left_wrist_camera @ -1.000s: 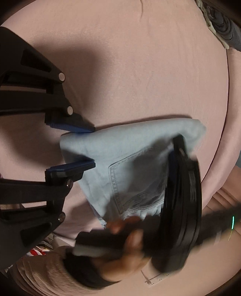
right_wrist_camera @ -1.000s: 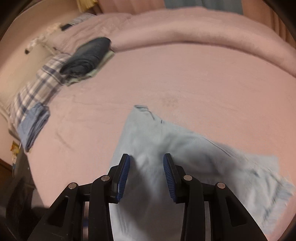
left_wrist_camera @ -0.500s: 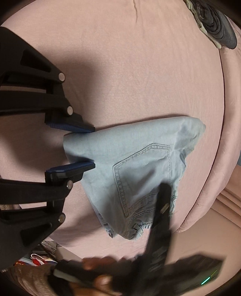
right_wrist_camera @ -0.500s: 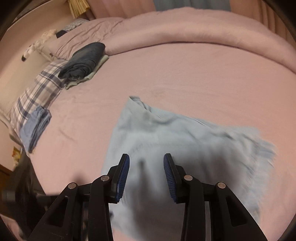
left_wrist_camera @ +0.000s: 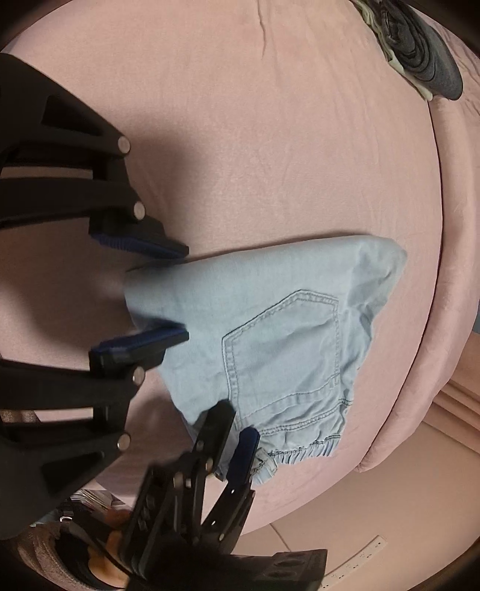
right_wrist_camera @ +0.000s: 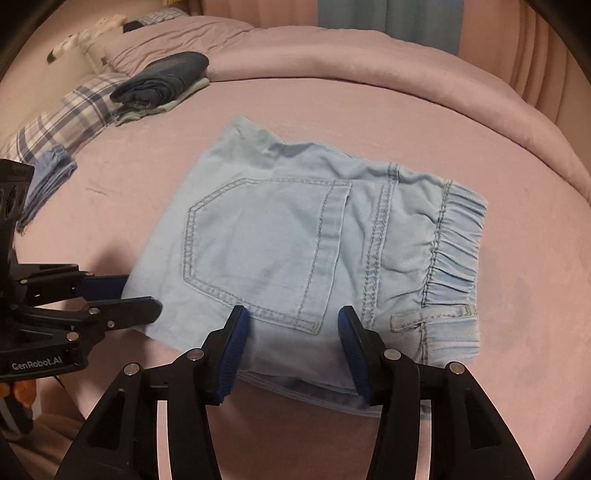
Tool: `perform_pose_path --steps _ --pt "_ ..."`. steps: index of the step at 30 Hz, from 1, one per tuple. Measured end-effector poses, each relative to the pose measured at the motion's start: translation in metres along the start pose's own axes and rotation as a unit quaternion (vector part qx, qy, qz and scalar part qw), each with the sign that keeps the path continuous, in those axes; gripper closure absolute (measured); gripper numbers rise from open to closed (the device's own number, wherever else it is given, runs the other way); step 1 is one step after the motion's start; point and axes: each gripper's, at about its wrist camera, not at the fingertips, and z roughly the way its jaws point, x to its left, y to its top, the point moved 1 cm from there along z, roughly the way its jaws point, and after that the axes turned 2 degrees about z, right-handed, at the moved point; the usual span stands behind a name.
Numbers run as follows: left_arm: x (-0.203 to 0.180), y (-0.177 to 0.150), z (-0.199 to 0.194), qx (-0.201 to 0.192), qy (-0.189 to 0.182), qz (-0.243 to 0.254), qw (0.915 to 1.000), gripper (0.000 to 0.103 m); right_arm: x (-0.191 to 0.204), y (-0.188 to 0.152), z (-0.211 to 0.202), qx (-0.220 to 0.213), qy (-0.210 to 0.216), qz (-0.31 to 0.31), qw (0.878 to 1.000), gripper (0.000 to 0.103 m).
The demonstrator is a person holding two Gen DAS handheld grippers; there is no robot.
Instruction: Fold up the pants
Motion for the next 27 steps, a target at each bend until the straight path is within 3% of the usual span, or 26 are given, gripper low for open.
perform_pose_path --steps 2,5,7,9,13,17,20,27 --pt "0.004 0.003 -0.004 -0.007 0.003 -0.008 0.9999 0.041 -0.016 0.004 -0.013 -0.013 0.054 0.050 0.997 0.046" --pt "0.014 0.005 -0.008 -0.018 -0.012 -0.026 0.9994 0.041 -0.054 0.001 -0.033 -0.041 0.127 0.148 0.980 0.038" --pt "0.021 0.007 -0.010 -0.021 -0.031 -0.044 0.9983 0.041 -0.087 -0.006 -0.041 -0.059 0.164 0.226 0.958 0.034" --pt "0.030 0.008 -0.011 -0.023 -0.059 -0.070 0.9956 0.041 -0.112 -0.016 -0.046 -0.074 0.187 0.283 0.938 0.034" --pt "0.042 0.012 -0.011 -0.020 -0.116 -0.116 0.9863 0.041 -0.152 -0.041 -0.048 -0.095 0.186 0.375 0.903 0.033" --pt "0.046 0.017 -0.006 -0.017 -0.149 -0.136 0.9793 0.041 -0.162 -0.062 -0.030 -0.069 0.218 0.418 0.879 0.031" --pt "0.047 0.021 0.004 -0.009 -0.165 -0.149 0.9749 0.041 -0.159 -0.066 -0.008 -0.037 0.239 0.425 0.872 0.031" --pt "0.048 0.034 0.020 -0.012 -0.191 -0.158 0.9687 0.041 -0.138 -0.043 0.010 -0.028 0.251 0.381 0.889 0.031"
